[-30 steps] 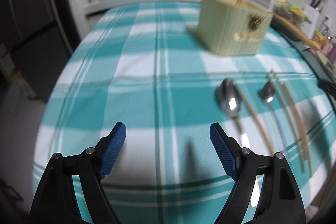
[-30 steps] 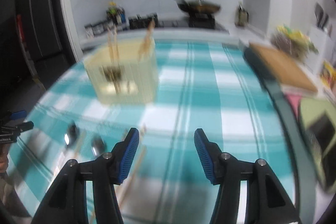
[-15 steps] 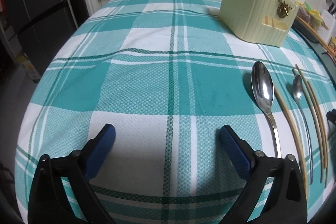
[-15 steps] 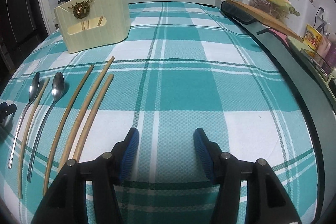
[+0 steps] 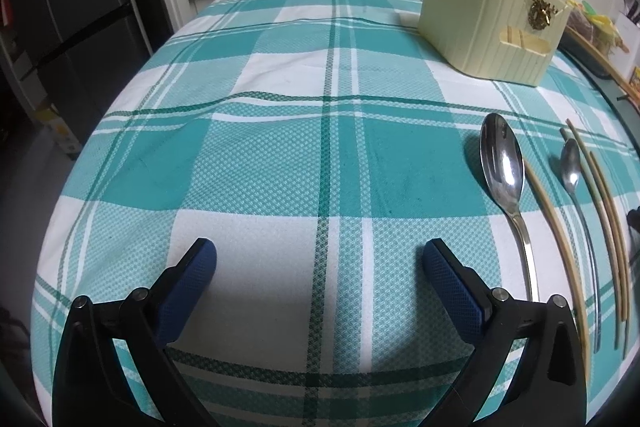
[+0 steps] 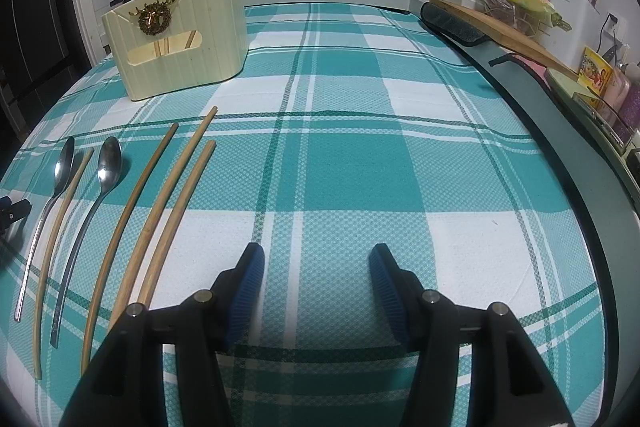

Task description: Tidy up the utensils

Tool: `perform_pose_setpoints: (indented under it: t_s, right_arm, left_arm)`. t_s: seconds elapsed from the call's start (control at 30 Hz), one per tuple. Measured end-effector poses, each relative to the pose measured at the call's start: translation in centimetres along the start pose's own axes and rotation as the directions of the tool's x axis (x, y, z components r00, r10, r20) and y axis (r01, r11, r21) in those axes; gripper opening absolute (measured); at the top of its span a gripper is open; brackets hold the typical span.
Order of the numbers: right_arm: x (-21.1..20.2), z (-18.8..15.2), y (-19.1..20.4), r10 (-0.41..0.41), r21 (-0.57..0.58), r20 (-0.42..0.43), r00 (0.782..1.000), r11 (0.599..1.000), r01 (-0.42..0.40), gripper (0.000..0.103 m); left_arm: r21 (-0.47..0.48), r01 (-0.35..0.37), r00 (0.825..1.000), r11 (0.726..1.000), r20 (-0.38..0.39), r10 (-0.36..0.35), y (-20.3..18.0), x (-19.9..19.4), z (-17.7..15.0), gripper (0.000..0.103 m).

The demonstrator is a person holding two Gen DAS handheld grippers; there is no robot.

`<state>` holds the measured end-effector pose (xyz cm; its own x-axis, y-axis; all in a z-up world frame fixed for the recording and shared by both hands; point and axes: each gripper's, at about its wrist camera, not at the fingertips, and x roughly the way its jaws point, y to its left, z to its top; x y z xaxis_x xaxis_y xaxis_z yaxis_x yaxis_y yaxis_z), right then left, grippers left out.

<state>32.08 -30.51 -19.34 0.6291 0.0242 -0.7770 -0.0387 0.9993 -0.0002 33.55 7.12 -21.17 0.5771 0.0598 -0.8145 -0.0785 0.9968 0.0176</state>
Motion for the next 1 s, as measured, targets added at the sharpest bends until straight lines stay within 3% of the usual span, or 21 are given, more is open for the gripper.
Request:
perform_pose_setpoints:
  t_s: [1.0]
  right_arm:
    - [0.07,0.04,-0.02,-0.002,0.0,0.002,1.0,1.0,0.002,0.057]
  left_arm:
    - [-0.009,0.015,1.0,1.0,-0.002,-0.015,0.12,0.18,-0.01,0.103]
